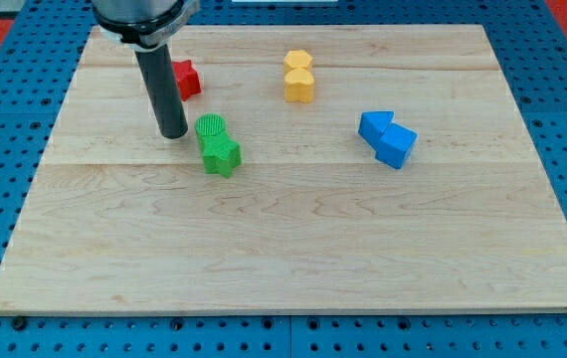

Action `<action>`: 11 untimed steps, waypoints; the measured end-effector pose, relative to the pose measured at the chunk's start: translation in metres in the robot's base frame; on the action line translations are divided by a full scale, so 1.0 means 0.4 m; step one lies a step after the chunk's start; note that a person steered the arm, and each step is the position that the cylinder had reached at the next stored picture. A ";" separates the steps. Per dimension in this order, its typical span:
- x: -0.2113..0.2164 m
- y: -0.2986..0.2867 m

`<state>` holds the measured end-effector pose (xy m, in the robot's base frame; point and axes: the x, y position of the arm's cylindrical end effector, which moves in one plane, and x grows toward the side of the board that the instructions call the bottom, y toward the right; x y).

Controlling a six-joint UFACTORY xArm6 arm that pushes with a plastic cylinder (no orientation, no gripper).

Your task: Push the red circle near to the yellow blocks

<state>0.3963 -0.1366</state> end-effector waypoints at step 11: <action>-0.288 0.258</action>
<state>0.2810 -0.0333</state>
